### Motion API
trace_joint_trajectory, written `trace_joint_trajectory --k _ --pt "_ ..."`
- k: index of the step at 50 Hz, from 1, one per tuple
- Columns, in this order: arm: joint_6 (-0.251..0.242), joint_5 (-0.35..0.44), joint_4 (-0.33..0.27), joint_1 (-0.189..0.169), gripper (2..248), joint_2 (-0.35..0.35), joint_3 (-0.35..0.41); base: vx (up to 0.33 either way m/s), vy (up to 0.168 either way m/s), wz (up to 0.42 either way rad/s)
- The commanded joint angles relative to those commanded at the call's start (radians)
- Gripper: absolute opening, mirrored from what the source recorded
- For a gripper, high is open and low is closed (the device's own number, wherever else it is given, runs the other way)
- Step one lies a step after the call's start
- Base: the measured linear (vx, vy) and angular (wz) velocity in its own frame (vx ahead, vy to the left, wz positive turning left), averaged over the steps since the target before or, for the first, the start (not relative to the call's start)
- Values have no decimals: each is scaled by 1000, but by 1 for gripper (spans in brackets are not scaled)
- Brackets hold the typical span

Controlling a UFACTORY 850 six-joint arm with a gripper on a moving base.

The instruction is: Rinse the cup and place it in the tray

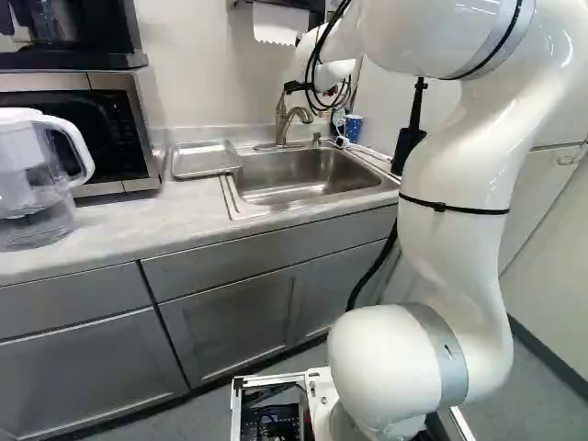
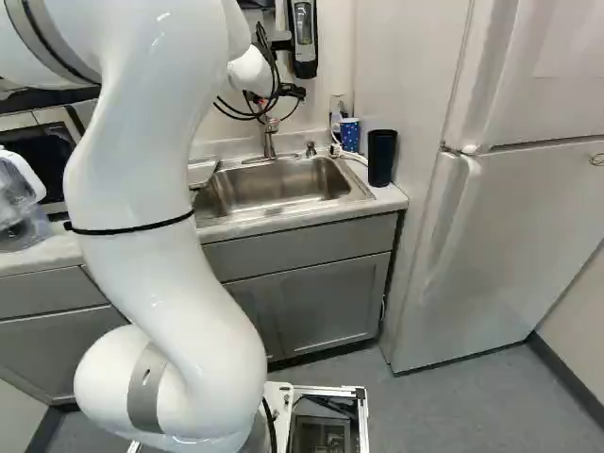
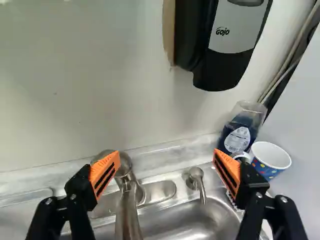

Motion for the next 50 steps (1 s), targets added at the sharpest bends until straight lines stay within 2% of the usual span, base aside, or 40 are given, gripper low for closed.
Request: trace_joint_trajectory --k 24,50 --pt "0 54 0 4 247 1 2 0 0 0" --pt "0 54 0 5 247 126 142 0 0 0"
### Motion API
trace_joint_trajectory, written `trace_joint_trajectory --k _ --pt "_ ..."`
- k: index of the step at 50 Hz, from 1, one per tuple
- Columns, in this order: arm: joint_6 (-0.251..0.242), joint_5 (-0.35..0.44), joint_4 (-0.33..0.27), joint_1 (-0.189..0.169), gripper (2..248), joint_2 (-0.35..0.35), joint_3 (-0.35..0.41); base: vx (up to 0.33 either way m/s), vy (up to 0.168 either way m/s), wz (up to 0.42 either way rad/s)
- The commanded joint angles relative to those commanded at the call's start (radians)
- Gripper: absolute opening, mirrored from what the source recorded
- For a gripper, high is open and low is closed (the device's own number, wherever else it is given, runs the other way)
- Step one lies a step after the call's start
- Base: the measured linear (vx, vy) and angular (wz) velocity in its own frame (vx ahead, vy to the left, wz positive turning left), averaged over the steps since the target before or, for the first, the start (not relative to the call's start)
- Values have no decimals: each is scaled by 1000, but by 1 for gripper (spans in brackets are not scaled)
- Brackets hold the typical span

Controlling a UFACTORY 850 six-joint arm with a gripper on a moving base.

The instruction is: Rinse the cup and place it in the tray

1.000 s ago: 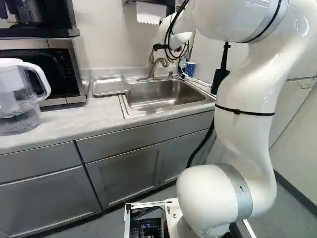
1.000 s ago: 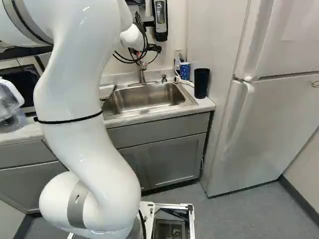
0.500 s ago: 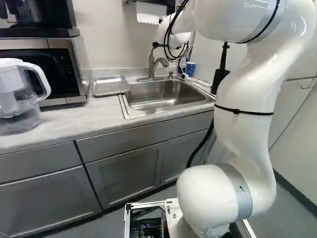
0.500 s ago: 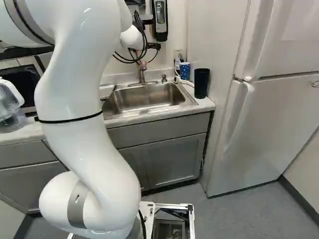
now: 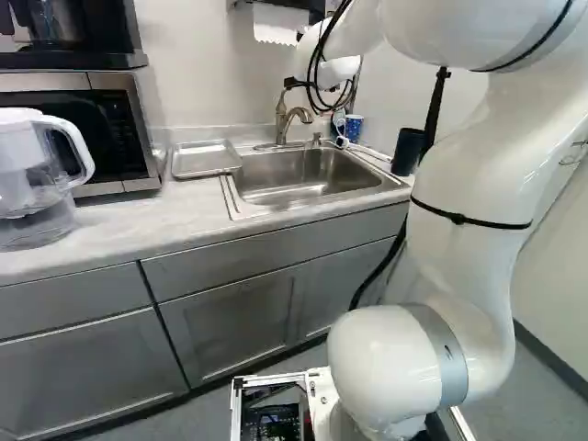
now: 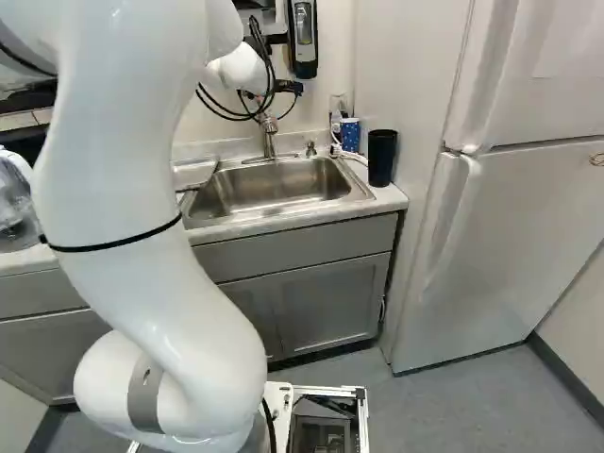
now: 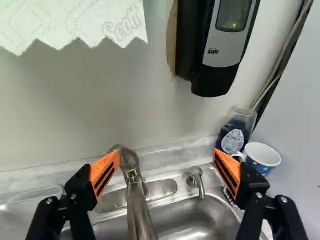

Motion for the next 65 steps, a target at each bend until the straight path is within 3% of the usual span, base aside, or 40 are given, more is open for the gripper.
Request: trace_joint_trajectory --k 23,53,65 --pt "0 -88 0 3 247 121 128 0 0 0" --pt "0 -392 0 19 247 277 283 0 0 0" --pt "0 -518 0 21 247 303 308 0 0 0"
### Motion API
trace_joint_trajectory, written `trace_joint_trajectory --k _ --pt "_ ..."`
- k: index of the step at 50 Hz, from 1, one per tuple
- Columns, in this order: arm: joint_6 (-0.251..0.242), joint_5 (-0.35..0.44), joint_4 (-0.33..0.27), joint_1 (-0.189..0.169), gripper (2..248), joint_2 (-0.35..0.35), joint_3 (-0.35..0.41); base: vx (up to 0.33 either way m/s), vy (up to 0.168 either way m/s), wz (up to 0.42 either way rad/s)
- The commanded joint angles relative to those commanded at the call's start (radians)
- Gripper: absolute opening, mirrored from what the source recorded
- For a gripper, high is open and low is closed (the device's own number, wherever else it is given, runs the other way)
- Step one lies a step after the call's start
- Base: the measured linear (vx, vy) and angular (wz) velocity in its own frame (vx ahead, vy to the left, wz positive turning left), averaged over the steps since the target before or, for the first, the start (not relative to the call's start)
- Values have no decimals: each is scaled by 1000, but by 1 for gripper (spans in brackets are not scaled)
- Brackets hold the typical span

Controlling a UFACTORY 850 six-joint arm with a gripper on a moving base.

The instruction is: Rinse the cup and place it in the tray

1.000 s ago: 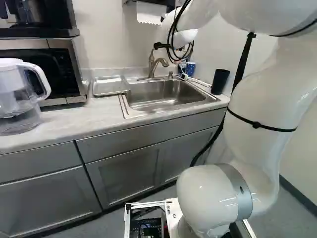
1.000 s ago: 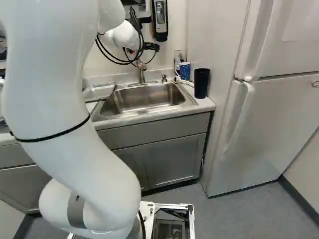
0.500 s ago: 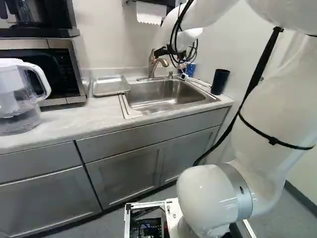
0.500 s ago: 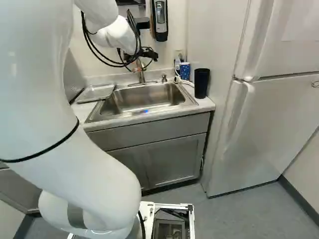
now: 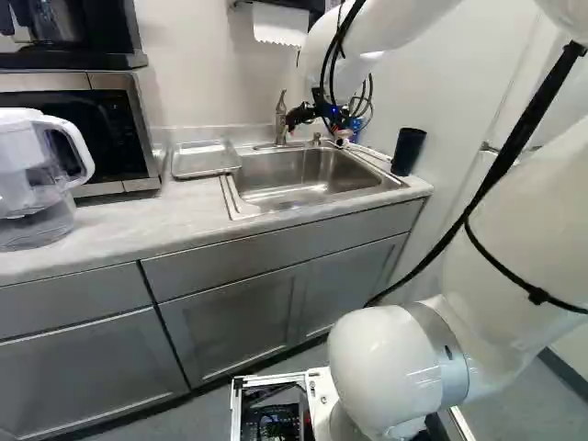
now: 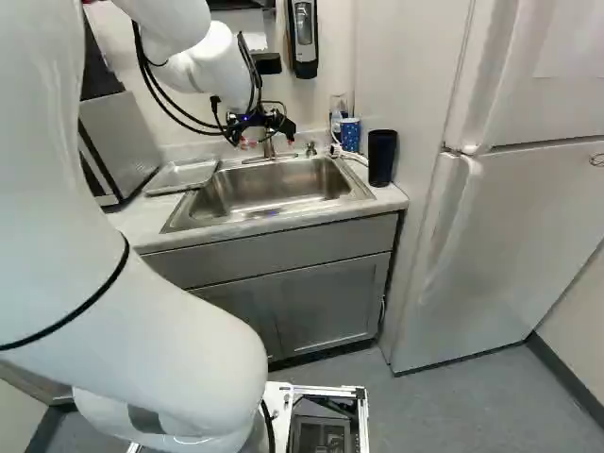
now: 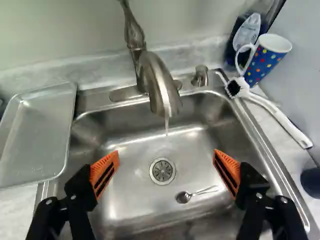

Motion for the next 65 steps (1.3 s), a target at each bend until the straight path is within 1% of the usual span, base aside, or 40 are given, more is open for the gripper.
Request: trace_joint_trajectory --k 4,25,32,44,65 --pt "0 -42 0 0 247 0 0 0 0 0" --pt "0 -31 0 0 247 0 0 0 0 0" --pt "0 23 7 0 247 0 0 0 0 0" --pt "0 144 24 0 247 -3 -3 0 0 0" --pt "0 346 84 -1 247 -69 -66 0 0 0"
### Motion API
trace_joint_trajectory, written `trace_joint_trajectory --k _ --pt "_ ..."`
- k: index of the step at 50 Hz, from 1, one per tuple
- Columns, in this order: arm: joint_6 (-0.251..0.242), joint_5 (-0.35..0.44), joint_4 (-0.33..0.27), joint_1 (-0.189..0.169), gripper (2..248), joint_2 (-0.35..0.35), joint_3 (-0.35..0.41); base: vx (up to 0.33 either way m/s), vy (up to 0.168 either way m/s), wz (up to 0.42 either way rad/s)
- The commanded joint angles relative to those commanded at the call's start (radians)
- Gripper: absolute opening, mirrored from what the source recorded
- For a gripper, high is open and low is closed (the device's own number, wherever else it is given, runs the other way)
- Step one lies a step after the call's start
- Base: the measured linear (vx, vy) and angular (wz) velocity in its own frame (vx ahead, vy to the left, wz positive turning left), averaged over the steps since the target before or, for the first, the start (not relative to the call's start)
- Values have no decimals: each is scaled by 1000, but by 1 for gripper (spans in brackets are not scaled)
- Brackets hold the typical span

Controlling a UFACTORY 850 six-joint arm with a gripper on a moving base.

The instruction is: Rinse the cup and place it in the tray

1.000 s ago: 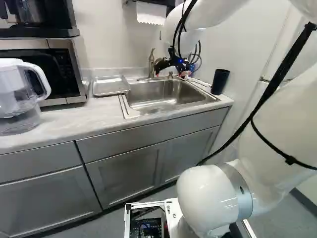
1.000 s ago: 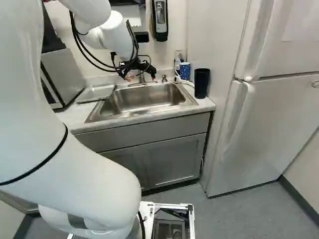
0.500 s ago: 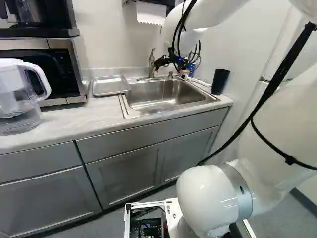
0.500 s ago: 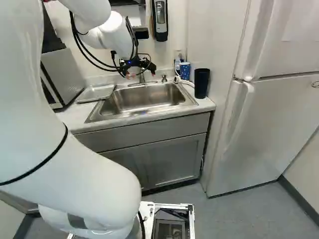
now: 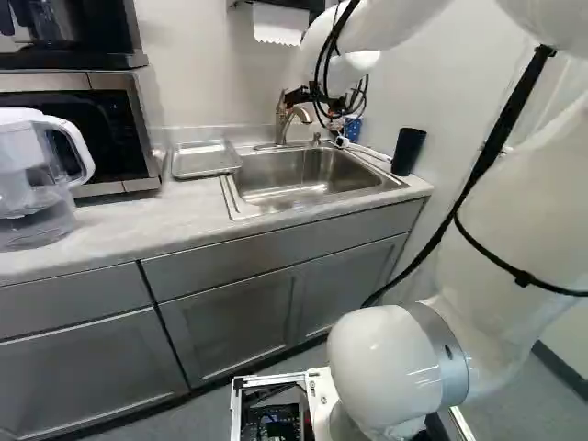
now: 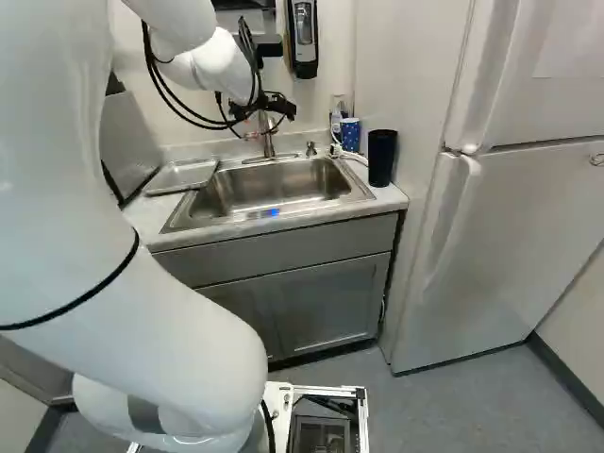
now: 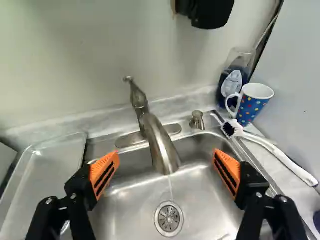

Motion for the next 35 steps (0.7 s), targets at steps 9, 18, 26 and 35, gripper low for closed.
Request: trace_joint_trajectory --k 9,18,26,35 --pt "0 52 21 2 247 -26 -26 0 0 0" --pt "0 76 32 5 247 -51 -51 0 0 0" --pt "0 94 34 6 247 -73 -72 0 0 0" --pt "0 94 34 6 247 -93 -92 0 0 0"
